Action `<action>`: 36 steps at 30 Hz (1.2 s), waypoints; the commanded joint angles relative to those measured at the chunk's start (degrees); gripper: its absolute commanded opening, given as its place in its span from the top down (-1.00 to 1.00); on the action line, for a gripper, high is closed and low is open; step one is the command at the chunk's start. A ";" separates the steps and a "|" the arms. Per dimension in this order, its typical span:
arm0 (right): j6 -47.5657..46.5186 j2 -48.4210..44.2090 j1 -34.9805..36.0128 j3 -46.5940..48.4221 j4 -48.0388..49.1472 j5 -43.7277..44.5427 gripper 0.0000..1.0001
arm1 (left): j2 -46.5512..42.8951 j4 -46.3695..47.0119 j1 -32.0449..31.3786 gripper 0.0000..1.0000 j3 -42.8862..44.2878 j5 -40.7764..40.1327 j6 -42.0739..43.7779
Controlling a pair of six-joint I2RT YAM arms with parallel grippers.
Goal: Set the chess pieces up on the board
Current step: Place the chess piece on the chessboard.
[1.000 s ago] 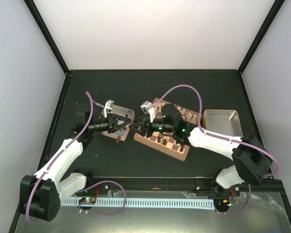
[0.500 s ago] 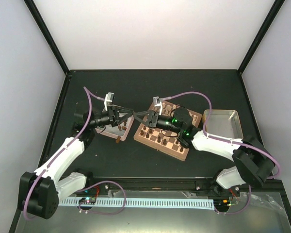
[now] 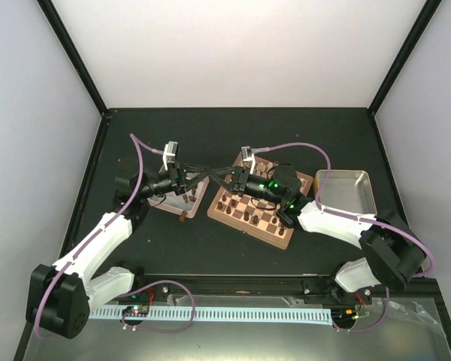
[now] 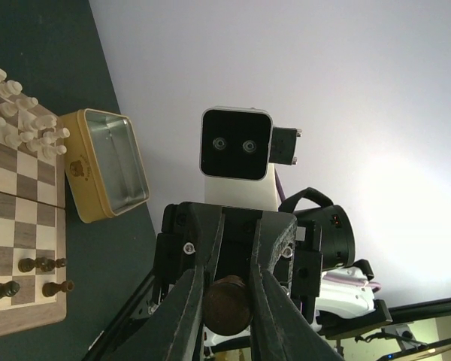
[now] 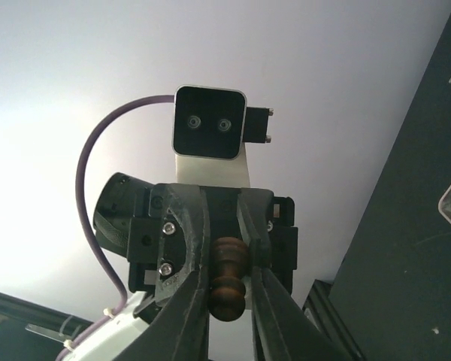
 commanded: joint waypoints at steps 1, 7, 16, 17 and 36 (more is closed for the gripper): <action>1.88 0.23 -0.95 -0.32 0.44 1.90 0.66 | 0.27 2.58 -0.68 0.86 0.69 0.11 -0.15; 1.44 0.62 -1.21 0.75 -1.47 1.10 0.79 | 0.43 2.53 -1.04 0.86 0.06 0.26 0.18; -13.52 -2.55 -2.55 1.49 -19.01 2.31 0.97 | -0.46 -15.71 -0.51 0.21 4.41 -2.97 14.93; -17.19 -3.33 -2.88 1.96 -23.91 3.14 0.97 | -0.66 -21.29 0.08 0.07 6.15 -4.11 19.53; -57.67 10.10 -2.94 23.32 -83.48 26.27 0.97 | -2.83 -58.51 2.67 -0.35 12.26 -34.10 48.58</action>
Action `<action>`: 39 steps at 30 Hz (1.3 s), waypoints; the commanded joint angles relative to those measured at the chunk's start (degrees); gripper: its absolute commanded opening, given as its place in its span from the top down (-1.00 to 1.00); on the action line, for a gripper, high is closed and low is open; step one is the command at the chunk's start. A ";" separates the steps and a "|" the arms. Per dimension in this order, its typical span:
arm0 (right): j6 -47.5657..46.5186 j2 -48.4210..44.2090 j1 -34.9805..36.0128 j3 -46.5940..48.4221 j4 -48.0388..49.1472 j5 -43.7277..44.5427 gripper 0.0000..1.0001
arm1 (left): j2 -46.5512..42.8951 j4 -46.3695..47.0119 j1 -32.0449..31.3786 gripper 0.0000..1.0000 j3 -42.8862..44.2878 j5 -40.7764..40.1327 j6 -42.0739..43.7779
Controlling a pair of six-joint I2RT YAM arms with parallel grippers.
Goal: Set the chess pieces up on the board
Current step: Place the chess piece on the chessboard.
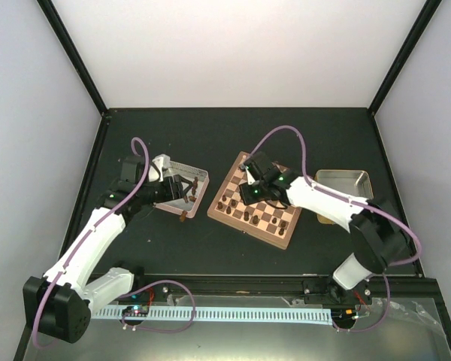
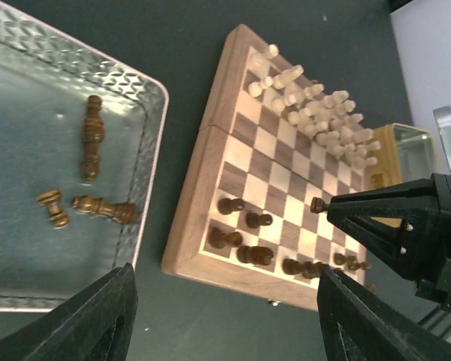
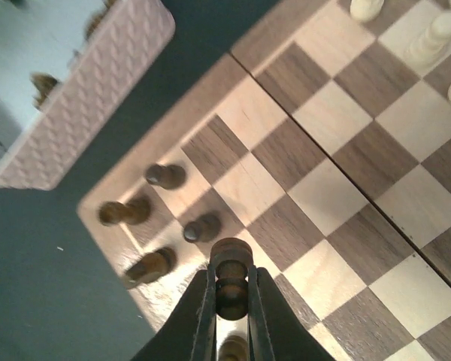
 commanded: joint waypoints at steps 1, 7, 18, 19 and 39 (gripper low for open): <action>-6.67 4.63 -0.03 5.32 -10.27 1.94 0.97 | -1.04 -3.87 0.42 -0.36 2.00 -4.38 3.90; -10.14 9.71 -0.08 10.51 -15.31 -0.07 0.95 | 0.12 -4.05 0.46 -0.36 2.60 -4.03 5.76; -15.42 15.33 -0.02 16.13 -21.26 -4.45 0.87 | 2.04 -4.27 0.39 -0.37 2.52 -3.60 6.70; -15.65 15.66 0.03 16.16 -21.38 -4.48 0.88 | 2.25 -4.23 0.41 -0.37 2.58 -3.35 6.72; -16.27 17.48 0.06 16.70 -20.39 -4.14 0.57 | 3.70 -3.69 0.40 -0.37 2.81 -2.04 6.35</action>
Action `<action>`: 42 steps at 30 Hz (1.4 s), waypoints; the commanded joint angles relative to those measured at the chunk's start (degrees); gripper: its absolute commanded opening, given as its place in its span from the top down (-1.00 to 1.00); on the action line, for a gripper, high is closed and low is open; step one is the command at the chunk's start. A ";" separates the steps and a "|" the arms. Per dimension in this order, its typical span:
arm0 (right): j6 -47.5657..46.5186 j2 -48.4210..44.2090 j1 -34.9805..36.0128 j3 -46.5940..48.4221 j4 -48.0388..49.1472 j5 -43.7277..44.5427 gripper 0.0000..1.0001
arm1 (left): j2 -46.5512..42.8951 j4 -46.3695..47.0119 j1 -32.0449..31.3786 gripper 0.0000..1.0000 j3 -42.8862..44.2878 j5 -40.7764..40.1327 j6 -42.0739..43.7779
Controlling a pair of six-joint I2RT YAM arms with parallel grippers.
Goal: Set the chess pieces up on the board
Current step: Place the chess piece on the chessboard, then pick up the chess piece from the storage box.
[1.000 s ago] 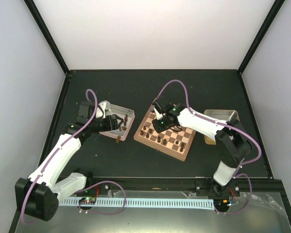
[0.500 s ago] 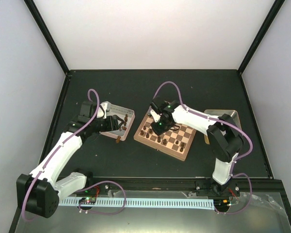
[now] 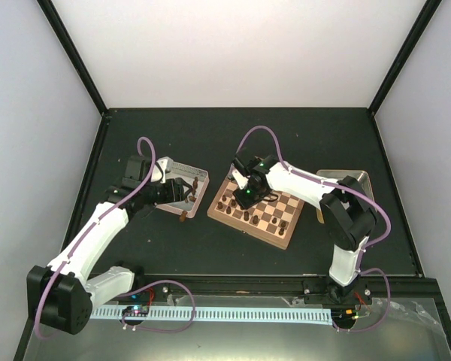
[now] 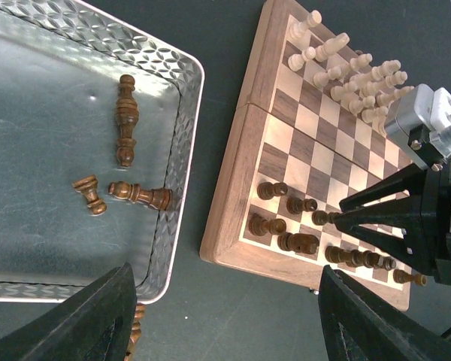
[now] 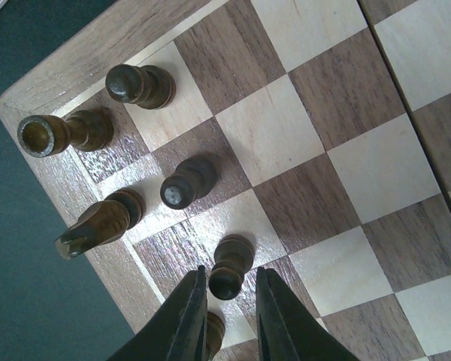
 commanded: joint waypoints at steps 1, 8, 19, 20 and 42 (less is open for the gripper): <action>-0.34 0.96 0.06 1.03 0.54 -0.06 0.54 | 0.10 -0.35 0.39 -0.37 2.34 0.98 0.77; 1.68 -1.80 0.02 0.91 2.70 0.91 0.48 | -0.20 -1.23 0.35 -0.37 2.33 0.20 0.78; 13.03 -15.67 0.06 -5.17 13.65 5.19 0.11 | -7.37 -5.34 -2.09 -0.38 -7.11 -5.31 -4.51; 13.96 -16.69 0.04 -6.00 14.89 5.19 0.10 | -8.77 -4.65 -2.68 -0.38 -8.92 -5.92 -6.25; 17.89 -26.32 0.05 -13.91 22.69 3.32 0.08 | -20.17 31.81 -4.87 0.15 -36.63 -6.74 -21.39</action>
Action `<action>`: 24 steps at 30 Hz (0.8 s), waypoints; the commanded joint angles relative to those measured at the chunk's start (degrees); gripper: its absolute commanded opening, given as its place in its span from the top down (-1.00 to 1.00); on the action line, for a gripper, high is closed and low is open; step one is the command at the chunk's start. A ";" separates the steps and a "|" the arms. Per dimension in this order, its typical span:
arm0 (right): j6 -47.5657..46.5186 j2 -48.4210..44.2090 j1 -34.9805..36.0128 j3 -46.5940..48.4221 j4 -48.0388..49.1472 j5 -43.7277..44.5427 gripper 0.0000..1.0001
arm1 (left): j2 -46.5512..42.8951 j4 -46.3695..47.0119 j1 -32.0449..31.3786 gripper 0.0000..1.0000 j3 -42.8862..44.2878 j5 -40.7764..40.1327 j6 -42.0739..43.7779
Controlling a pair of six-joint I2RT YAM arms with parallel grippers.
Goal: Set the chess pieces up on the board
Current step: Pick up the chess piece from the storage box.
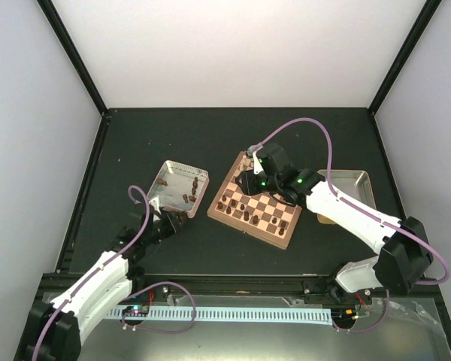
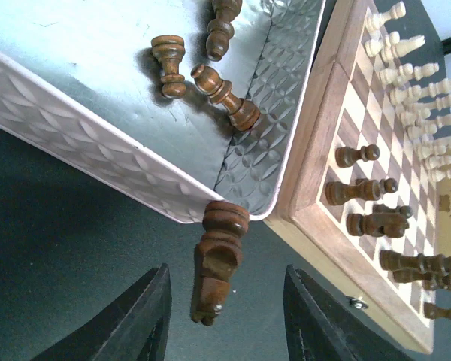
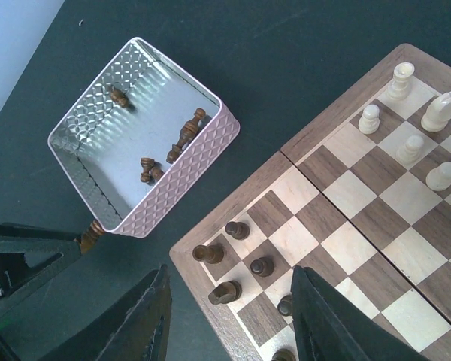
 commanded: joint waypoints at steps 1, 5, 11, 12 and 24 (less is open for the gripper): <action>0.81 -0.43 -0.01 -0.28 1.22 0.05 0.09 | 1.26 7.70 -0.20 0.20 -1.65 -0.52 1.04; 0.85 -0.10 0.06 0.04 0.87 -0.06 0.10 | 1.59 7.79 -0.24 0.21 -2.14 -1.11 1.75; 0.91 -0.29 0.03 0.19 1.04 0.05 0.10 | 1.39 9.69 -0.33 0.44 -3.61 0.16 1.71; 1.01 -0.27 0.06 0.15 1.04 0.03 0.10 | 1.39 9.64 -0.41 0.46 -3.67 0.30 1.68; 0.51 -0.33 0.02 -0.02 0.96 -0.16 0.12 | 1.63 11.67 -0.96 0.67 -4.33 0.06 2.34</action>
